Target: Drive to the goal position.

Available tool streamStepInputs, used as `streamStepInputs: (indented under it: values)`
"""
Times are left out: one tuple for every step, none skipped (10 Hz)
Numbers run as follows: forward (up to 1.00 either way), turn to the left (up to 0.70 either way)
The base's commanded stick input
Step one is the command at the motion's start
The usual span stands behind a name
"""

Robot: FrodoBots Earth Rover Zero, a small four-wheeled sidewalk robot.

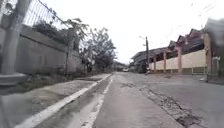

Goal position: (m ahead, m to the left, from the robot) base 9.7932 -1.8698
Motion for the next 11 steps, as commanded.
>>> streamStepInputs:
  values:
    - [0.70,0.00]
    - [0.70,0.00]
    - [0.70,0.00]
    - [0.70,0.00]
    - [0.70,0.00]
    - [0.70,0.00]
    - [0.70,0.00]
    - [0.70,0.00]
    - [0.70,-0.01]
    - [0.70,-0.21]
    - [0.70,-0.35]
